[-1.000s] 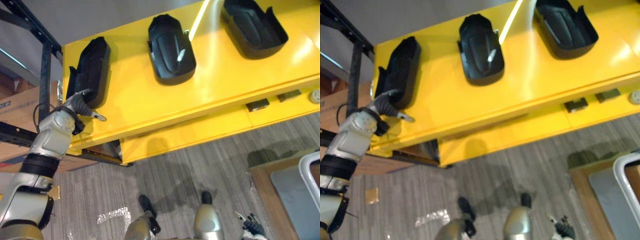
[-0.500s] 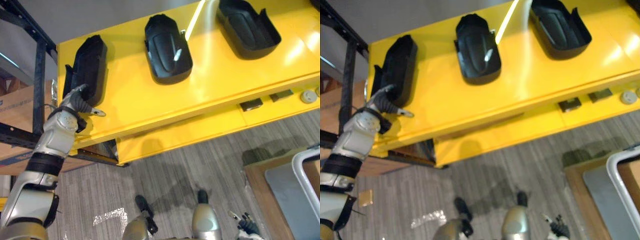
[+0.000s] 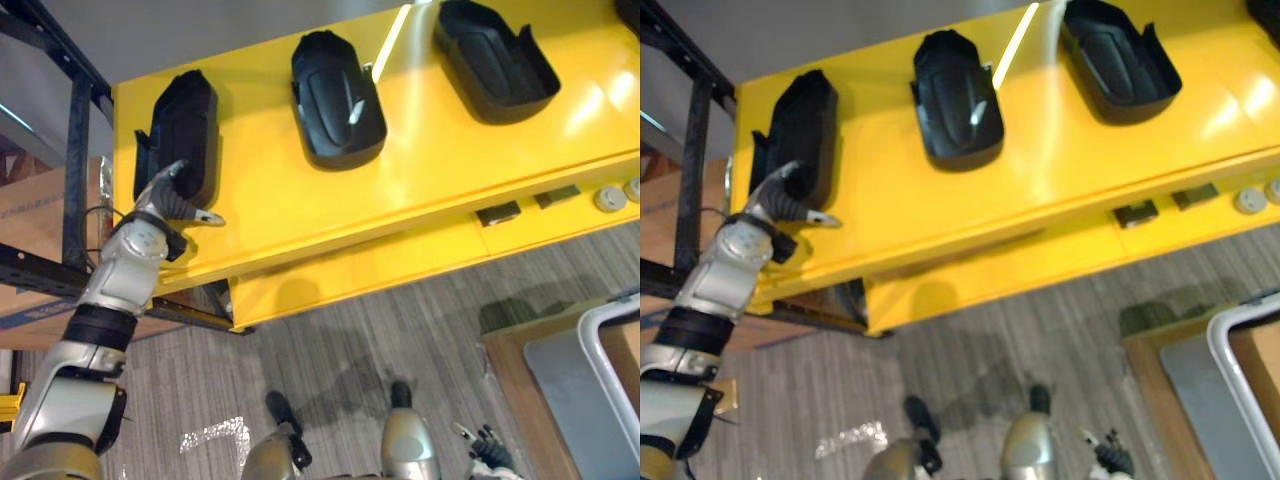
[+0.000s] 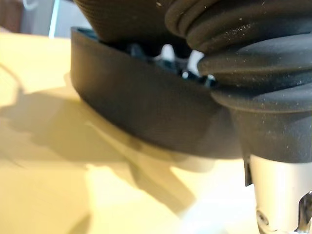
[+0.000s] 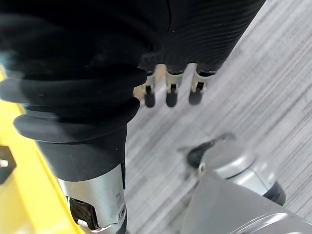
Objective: Walk over and take plastic housings, then place them on the shelf
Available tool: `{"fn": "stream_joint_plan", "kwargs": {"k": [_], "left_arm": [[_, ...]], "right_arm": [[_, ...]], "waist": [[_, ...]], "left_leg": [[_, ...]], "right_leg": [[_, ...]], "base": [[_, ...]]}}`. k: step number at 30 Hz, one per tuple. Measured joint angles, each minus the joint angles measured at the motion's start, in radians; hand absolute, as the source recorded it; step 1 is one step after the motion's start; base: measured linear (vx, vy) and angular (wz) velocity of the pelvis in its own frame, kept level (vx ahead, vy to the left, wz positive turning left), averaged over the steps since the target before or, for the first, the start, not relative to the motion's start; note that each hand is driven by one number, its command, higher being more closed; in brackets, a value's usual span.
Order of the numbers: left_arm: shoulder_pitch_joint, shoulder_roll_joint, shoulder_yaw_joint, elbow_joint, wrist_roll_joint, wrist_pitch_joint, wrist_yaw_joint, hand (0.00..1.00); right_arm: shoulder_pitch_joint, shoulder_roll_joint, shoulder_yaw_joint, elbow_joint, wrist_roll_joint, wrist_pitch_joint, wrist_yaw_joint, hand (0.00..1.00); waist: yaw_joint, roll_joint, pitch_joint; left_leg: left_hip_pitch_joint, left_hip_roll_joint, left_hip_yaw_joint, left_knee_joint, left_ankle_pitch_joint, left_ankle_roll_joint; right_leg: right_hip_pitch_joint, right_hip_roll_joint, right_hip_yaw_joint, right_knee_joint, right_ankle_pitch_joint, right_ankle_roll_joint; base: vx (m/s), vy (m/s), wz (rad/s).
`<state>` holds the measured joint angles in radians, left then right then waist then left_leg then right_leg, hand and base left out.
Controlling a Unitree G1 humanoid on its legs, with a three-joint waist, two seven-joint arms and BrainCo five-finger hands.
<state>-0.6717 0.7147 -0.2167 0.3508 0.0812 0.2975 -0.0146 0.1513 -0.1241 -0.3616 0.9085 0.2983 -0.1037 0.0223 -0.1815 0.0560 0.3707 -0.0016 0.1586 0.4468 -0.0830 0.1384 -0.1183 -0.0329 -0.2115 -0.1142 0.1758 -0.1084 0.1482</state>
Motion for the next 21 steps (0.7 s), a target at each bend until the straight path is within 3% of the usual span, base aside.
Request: {"fn": "stream_joint_plan", "kwargs": {"k": [14,19,21], "left_arm": [[0.008,-0.034,0.000,-0.015,0.018,0.005,0.048,0.00],[0.009,-0.053,0.001,-0.006,0.056,0.009,0.122,0.00],[0.013,-0.057,0.000,-0.006,0.058,0.009,0.187,0.00]], "right_arm": [[0.001,0.000,0.000,0.004,-0.019,0.000,0.001,0.00],[0.002,0.000,0.000,0.005,-0.019,0.000,0.001,0.00],[0.002,0.000,0.000,0.005,-0.019,-0.001,0.002,0.00]], "waist": [[-0.009,0.000,-0.001],[-0.010,0.000,-0.001],[-0.011,0.000,-0.001]], "left_leg": [[0.001,0.000,0.004,0.000,0.000,0.000],[0.001,0.000,0.004,0.000,0.000,0.000],[0.000,0.000,0.004,0.000,0.000,0.000]], "right_leg": [[0.002,0.001,0.004,-0.015,0.016,0.003],[0.002,0.001,0.004,-0.016,0.017,0.003],[0.002,0.001,0.004,-0.016,0.017,0.003]], "base": [[0.00,0.000,0.00],[0.00,0.000,0.00],[0.00,0.000,0.00]]}}
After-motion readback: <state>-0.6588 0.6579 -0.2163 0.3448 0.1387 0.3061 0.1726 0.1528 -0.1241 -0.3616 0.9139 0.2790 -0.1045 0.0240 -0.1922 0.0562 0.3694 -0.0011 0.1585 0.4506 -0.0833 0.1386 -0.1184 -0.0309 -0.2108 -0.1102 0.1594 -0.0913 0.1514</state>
